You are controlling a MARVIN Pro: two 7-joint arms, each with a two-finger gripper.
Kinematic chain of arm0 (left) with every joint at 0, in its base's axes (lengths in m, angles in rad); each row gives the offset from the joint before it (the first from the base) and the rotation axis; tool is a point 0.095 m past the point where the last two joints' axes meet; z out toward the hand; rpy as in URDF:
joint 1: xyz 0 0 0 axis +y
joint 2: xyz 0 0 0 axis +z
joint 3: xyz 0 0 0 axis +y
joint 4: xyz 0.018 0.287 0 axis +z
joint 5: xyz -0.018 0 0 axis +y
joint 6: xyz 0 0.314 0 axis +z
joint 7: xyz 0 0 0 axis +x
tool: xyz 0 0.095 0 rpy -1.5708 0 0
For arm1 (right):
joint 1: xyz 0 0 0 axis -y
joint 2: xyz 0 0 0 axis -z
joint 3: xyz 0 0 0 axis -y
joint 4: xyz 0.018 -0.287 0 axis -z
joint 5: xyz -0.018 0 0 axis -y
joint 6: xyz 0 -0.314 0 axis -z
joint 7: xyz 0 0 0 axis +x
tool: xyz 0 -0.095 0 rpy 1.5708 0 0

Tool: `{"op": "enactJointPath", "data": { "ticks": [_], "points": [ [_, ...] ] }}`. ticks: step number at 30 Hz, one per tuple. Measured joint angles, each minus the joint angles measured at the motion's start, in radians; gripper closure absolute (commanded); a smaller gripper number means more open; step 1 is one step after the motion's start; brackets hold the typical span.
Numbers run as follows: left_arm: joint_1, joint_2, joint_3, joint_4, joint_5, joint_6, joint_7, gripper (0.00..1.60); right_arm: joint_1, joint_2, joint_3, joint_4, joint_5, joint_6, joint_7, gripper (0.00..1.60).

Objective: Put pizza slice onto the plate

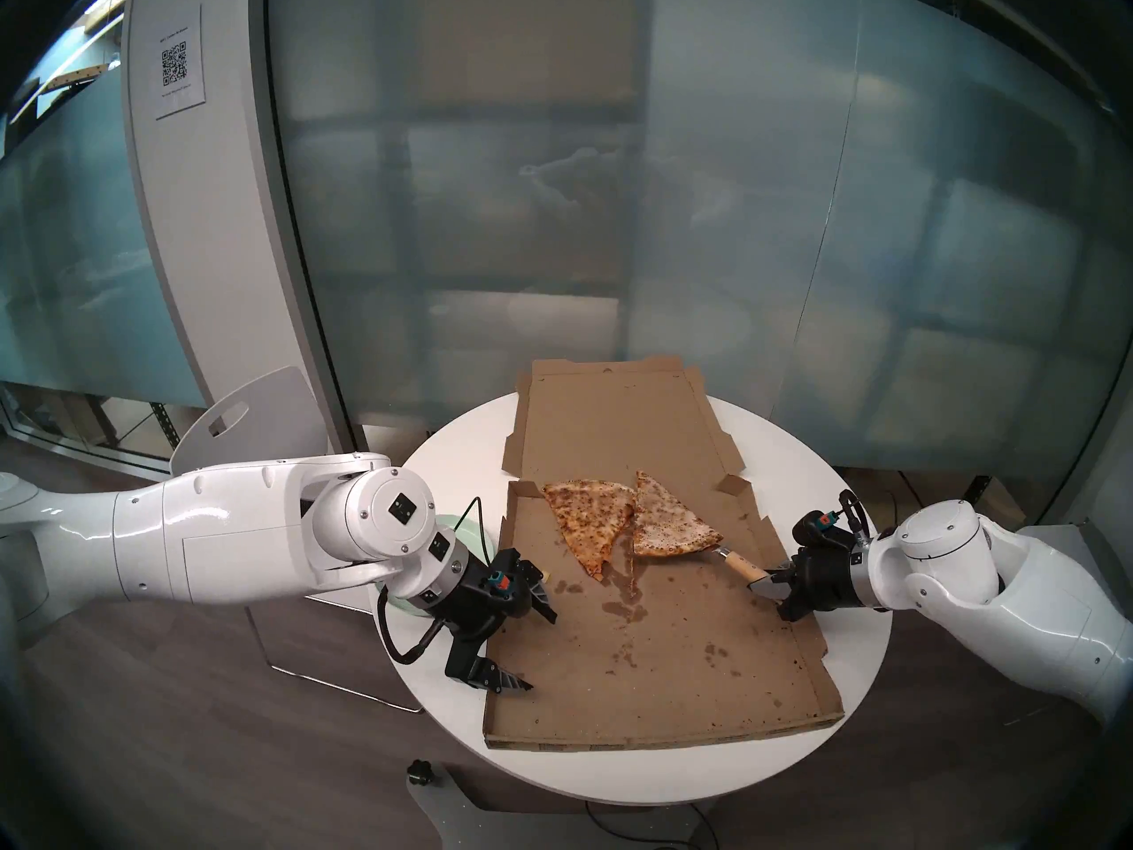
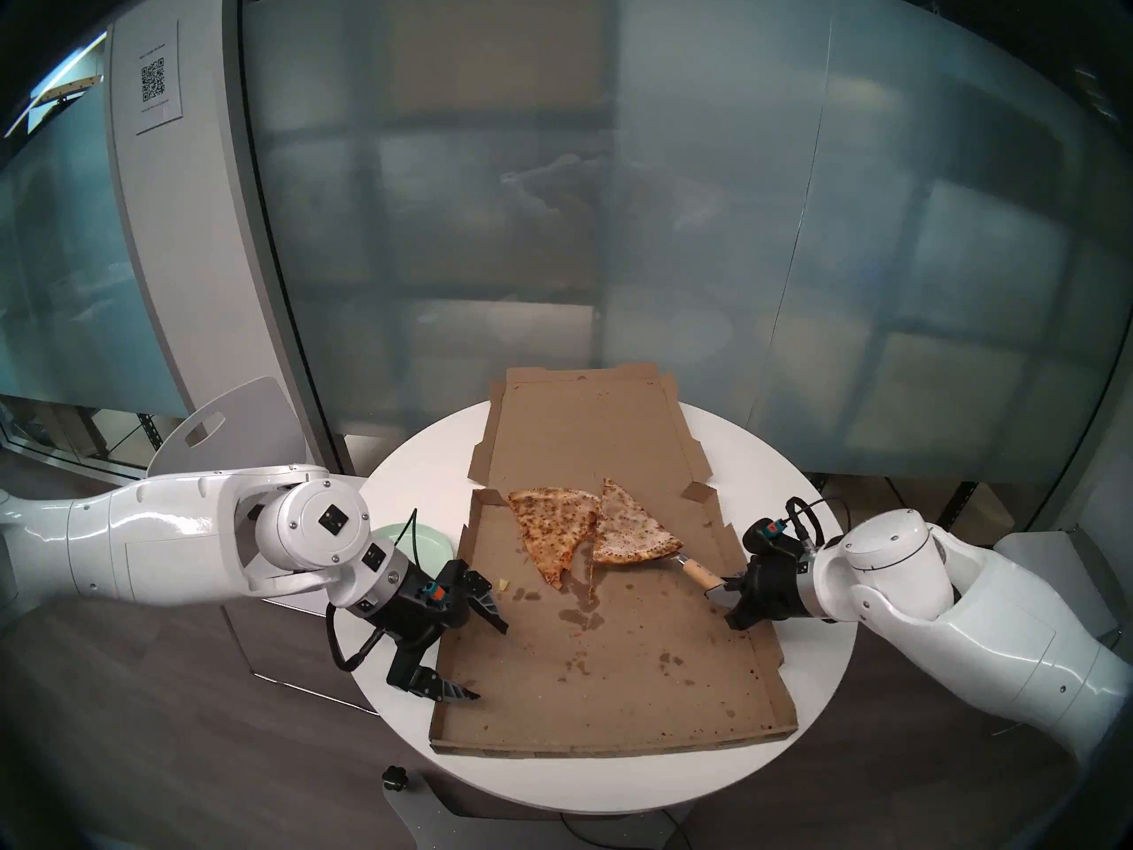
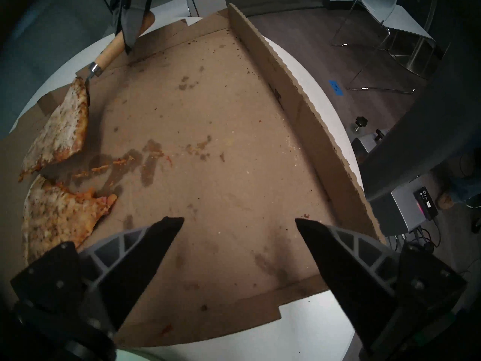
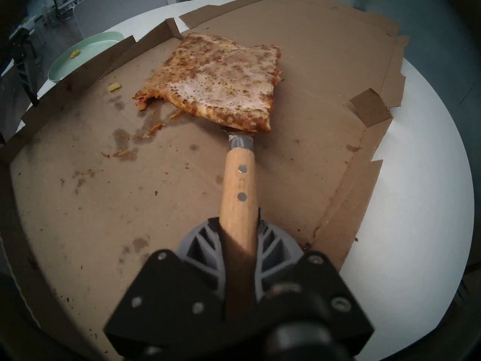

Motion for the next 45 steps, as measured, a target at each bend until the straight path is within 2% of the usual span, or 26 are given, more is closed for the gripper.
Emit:
{"op": "enactJointPath", "data": {
  "ticks": [14,24,36,45],
  "points": [
    [-0.020,0.103,-0.050,0.048,-0.057,-0.022,-0.002,0.00,0.013,-0.004,-0.004,-0.078,-0.004,-0.001,0.025,1.60],
    [-0.019,0.194,-0.061,0.060,-0.097,-0.042,0.024,0.00,0.057,-0.050,-0.058,-0.119,-0.052,0.024,0.039,1.60],
    [-0.015,0.295,-0.061,0.054,-0.136,-0.071,0.054,0.00,0.158,-0.142,-0.147,-0.148,-0.126,0.106,0.062,1.60],
    [-0.011,0.364,-0.059,0.066,-0.164,-0.092,0.070,0.00,0.245,-0.239,-0.230,-0.150,-0.187,0.166,0.079,1.60]
  ]
}}
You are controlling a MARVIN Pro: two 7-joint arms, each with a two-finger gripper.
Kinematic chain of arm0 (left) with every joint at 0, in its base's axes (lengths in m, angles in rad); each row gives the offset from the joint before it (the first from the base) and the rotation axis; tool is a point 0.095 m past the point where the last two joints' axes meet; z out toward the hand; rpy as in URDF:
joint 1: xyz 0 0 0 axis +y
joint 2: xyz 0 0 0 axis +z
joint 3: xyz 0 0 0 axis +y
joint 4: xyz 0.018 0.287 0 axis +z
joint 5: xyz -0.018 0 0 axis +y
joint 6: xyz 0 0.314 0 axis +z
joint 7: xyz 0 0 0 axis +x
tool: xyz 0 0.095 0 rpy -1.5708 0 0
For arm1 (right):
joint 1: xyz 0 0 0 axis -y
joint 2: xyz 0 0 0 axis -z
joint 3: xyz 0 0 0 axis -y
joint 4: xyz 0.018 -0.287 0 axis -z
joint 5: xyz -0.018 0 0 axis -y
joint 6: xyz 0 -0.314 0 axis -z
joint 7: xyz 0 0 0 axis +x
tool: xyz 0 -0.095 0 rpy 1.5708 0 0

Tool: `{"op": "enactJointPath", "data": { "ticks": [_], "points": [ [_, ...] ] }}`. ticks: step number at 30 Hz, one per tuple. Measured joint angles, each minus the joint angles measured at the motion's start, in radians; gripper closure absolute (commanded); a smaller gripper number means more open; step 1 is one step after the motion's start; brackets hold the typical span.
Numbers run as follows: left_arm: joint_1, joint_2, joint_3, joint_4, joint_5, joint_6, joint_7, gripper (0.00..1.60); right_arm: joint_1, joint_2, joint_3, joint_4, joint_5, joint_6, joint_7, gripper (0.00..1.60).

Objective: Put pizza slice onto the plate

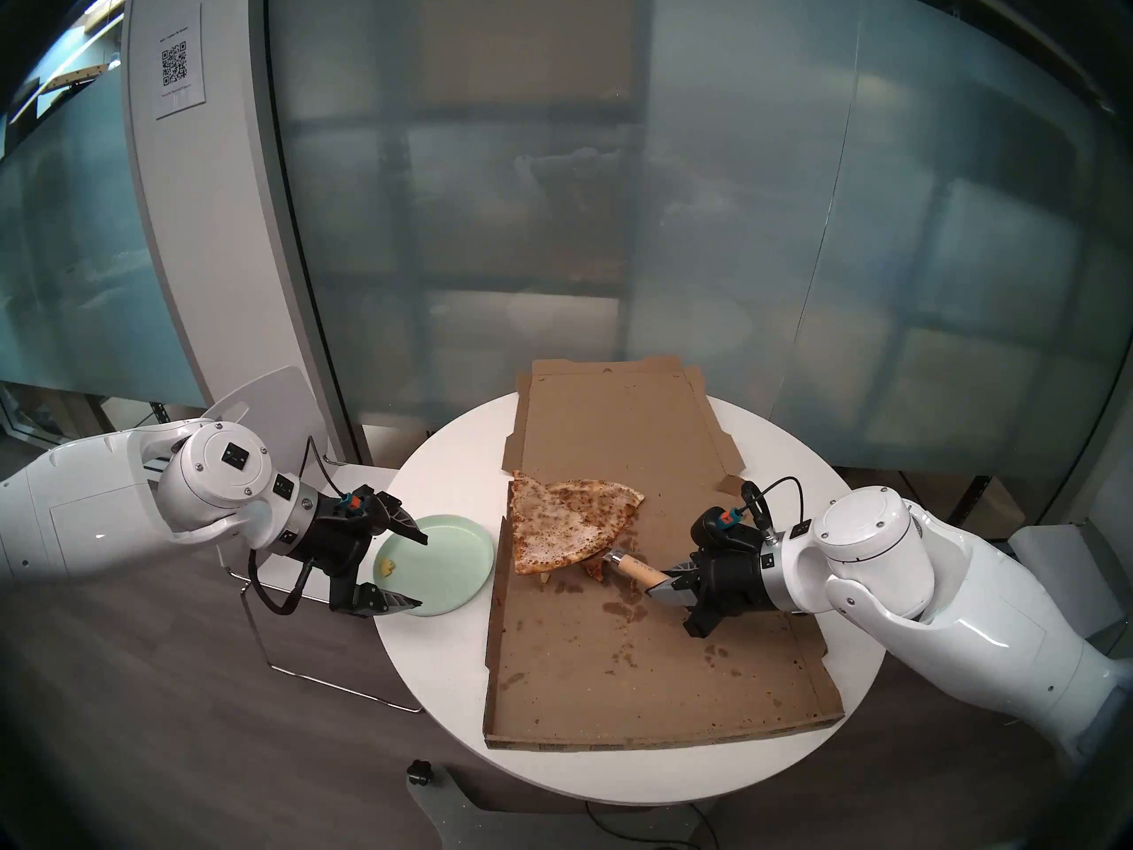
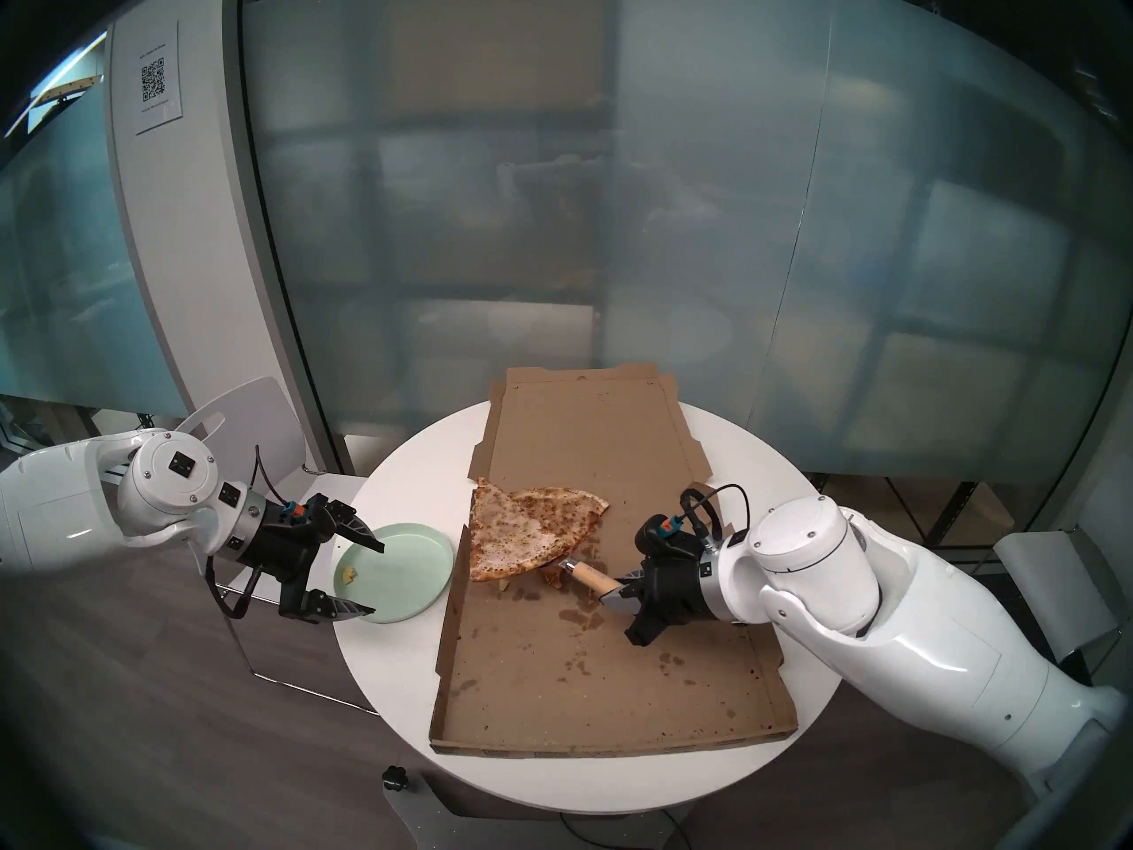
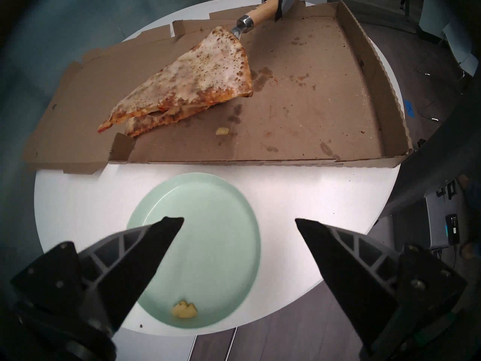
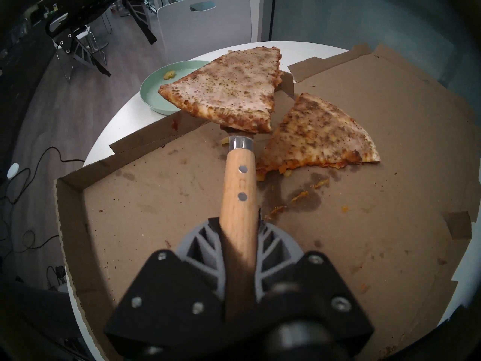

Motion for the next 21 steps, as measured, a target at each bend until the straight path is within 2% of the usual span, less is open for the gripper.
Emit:
{"op": "enactJointPath", "data": {
  "ticks": [14,21],
  "points": [
    [0.006,0.055,0.011,0.099,-0.039,-0.026,-0.010,0.00,0.132,-0.144,-0.128,0.045,-0.088,0.075,0.030,1.60],
    [0.008,0.067,0.016,0.121,-0.053,-0.043,-0.027,0.00,0.183,-0.195,-0.180,0.080,-0.122,0.099,0.046,1.60]
  ]
}}
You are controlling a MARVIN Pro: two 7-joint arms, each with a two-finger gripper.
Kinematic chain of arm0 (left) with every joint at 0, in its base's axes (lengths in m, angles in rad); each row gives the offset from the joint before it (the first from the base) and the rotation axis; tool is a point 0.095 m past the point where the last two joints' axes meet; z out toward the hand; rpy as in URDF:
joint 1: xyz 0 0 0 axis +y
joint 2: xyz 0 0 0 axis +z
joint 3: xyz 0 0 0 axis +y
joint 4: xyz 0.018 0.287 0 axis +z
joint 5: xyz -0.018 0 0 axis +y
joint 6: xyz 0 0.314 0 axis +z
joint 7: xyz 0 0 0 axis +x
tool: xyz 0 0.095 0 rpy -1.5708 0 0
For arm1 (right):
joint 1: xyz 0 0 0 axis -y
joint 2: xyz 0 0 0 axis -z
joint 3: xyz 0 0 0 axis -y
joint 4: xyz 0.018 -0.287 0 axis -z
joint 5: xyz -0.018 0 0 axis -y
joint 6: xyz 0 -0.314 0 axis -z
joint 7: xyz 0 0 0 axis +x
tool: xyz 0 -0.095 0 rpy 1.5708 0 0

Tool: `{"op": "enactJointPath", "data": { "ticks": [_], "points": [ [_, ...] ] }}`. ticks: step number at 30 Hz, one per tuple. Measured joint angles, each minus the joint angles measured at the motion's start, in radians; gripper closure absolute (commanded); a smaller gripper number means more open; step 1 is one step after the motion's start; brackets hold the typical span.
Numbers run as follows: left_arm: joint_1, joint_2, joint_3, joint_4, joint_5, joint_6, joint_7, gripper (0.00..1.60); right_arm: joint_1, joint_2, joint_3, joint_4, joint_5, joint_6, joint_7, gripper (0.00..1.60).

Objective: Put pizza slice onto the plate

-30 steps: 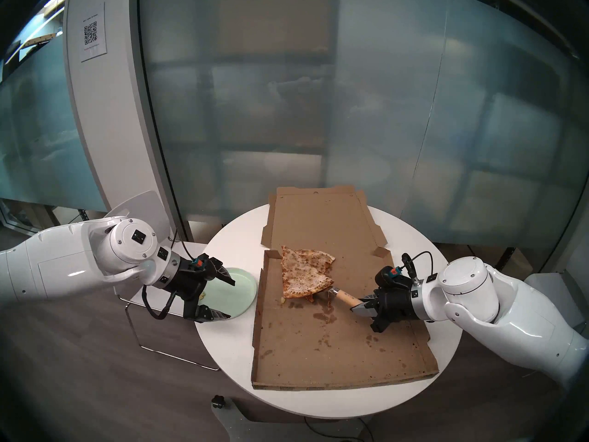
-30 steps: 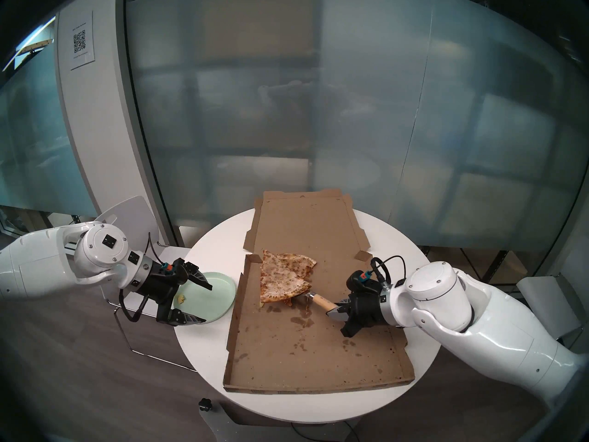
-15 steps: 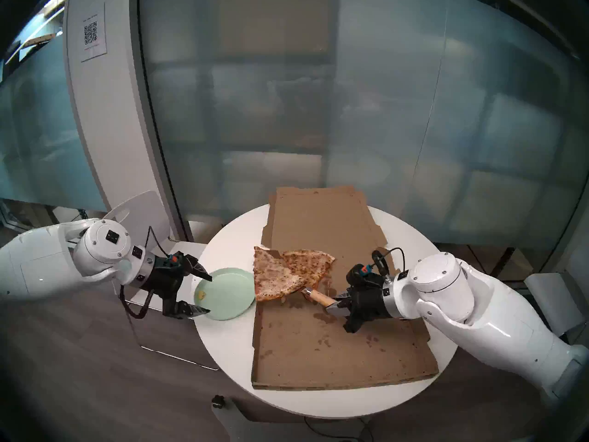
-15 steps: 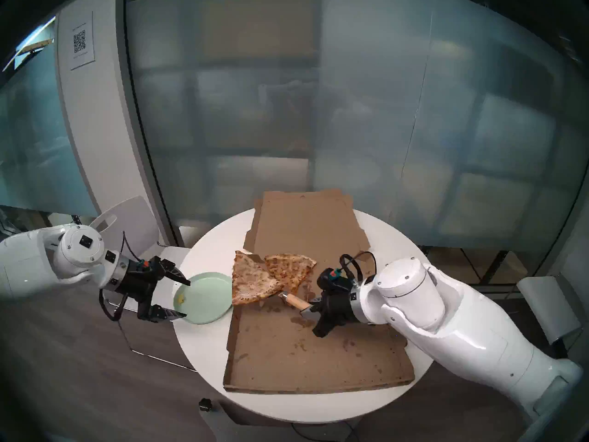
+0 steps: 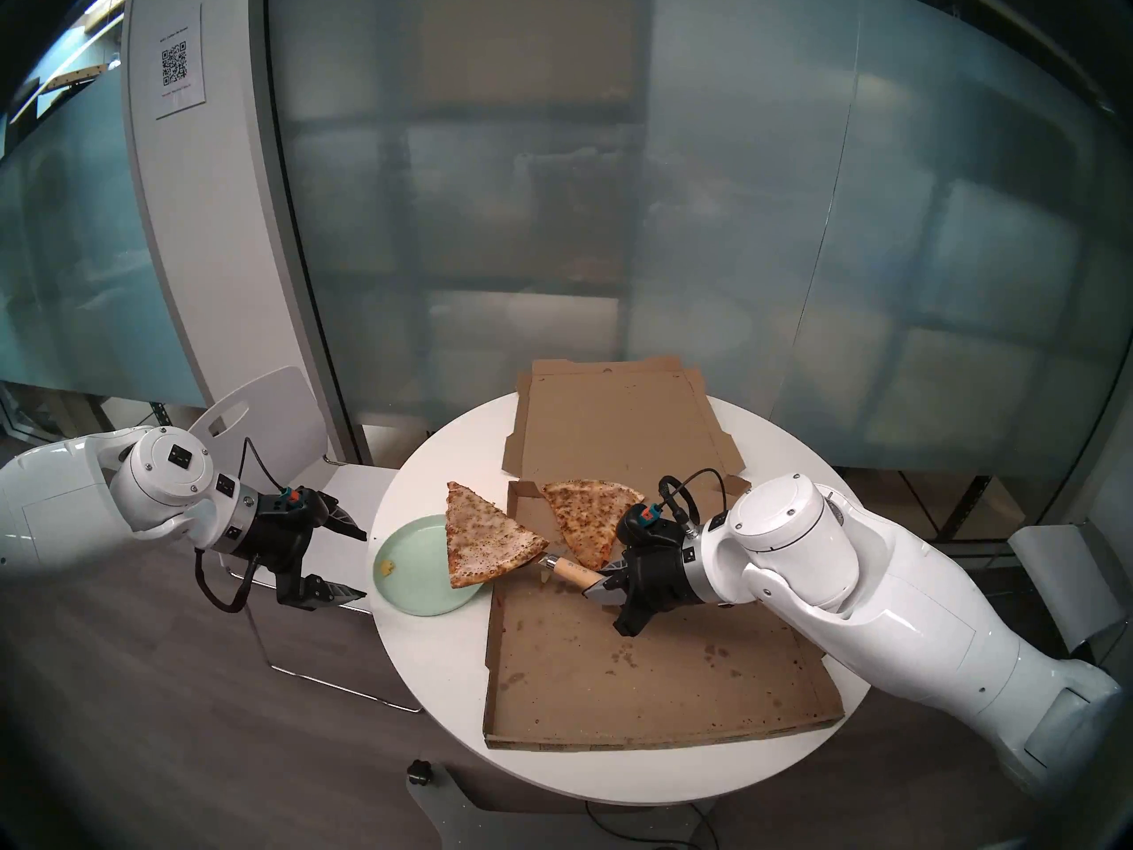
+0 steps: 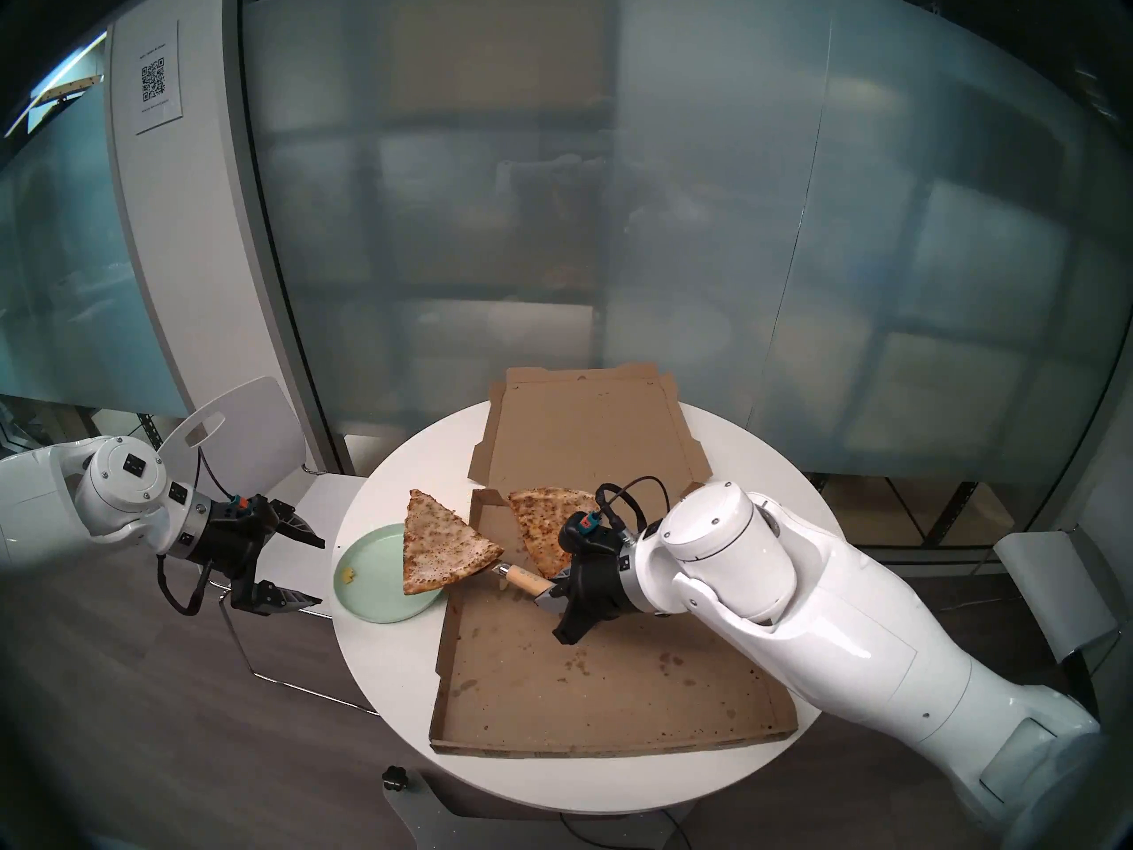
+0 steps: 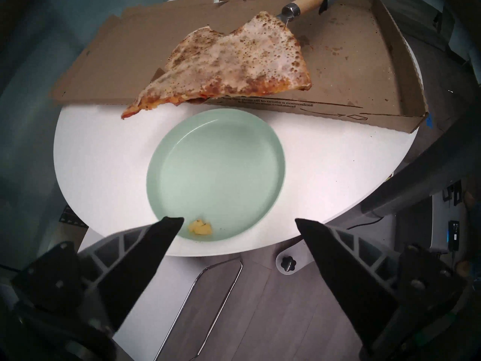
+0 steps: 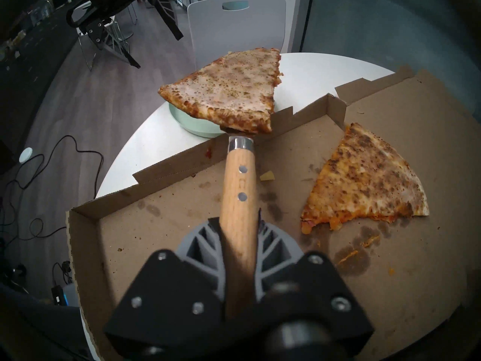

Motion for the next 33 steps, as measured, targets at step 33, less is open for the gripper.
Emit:
{"op": "enactJointPath", "data": {
  "ticks": [33],
  "points": [
    [0.008,0.021,0.032,0.079,-0.040,-0.067,-0.059,0.00,0.144,-0.183,-0.140,0.169,-0.121,0.003,0.058,1.60]
  ]
}}
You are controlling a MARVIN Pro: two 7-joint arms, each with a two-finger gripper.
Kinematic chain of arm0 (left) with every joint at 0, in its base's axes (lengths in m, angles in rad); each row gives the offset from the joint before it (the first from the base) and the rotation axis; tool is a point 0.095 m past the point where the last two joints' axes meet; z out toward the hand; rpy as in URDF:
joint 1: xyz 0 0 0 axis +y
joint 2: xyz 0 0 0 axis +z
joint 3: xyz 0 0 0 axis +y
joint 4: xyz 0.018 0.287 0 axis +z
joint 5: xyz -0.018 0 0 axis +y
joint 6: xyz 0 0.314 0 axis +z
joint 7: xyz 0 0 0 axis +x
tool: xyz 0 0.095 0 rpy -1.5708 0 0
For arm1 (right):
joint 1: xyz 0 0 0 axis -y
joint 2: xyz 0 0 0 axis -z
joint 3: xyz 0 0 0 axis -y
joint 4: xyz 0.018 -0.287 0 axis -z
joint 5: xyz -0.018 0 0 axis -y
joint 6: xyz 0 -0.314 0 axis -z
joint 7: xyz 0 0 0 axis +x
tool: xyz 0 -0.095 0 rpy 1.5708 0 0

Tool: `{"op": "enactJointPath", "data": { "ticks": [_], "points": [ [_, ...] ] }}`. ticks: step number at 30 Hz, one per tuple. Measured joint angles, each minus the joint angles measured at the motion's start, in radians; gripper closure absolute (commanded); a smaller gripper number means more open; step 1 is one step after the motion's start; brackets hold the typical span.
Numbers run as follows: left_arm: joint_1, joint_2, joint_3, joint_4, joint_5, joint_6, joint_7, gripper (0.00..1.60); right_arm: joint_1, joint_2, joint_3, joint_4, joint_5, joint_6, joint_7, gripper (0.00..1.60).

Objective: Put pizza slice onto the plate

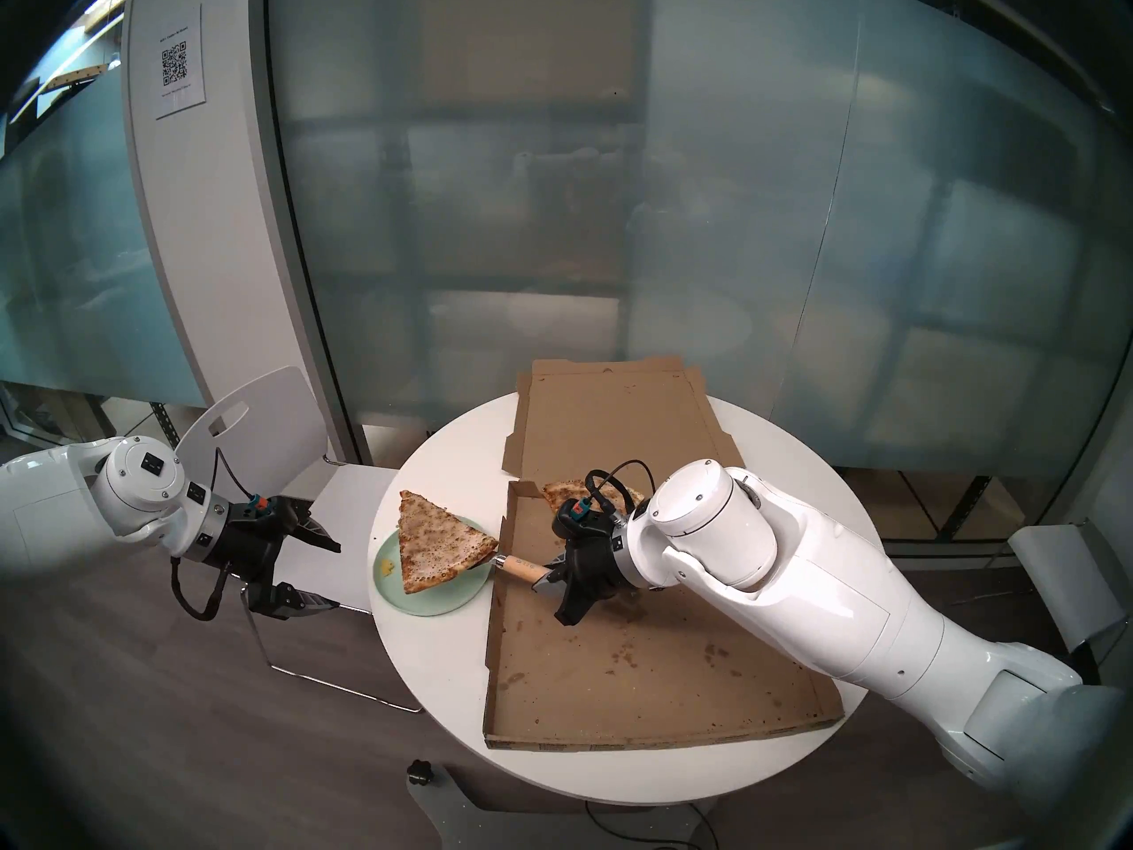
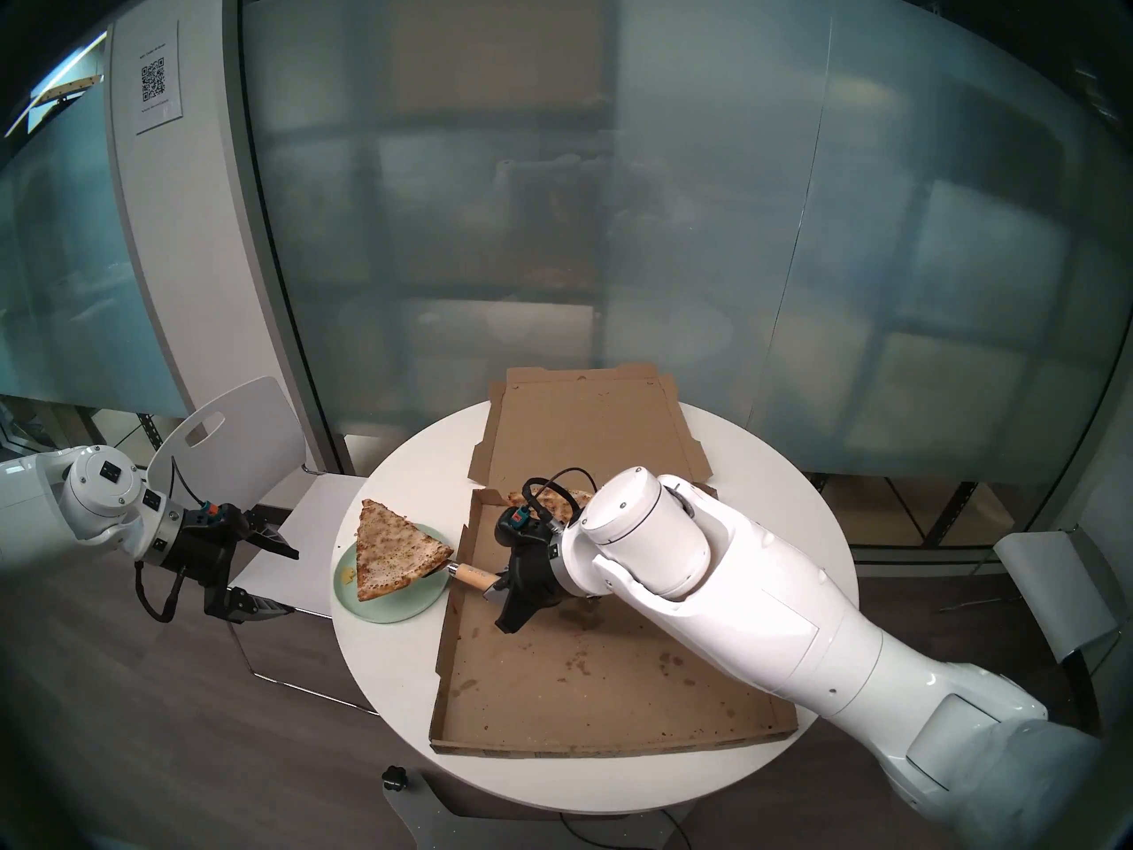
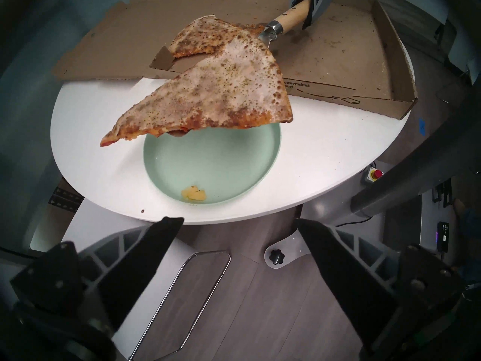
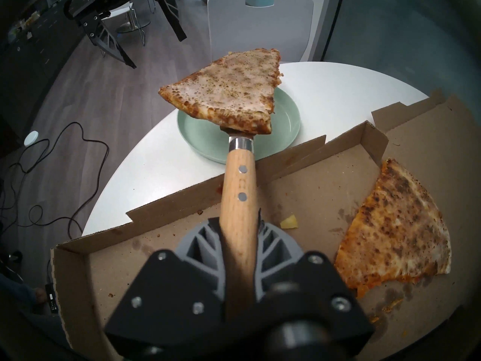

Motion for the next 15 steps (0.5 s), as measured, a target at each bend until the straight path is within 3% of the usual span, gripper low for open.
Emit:
{"op": "enactJointPath", "data": {
  "ticks": [15],
  "points": [
    [0.002,0.002,0.019,-0.013,-0.005,-0.009,0.026,0.00,0.032,-0.032,-0.050,0.033,-0.076,-0.024,0.000,1.60]
  ]
}}
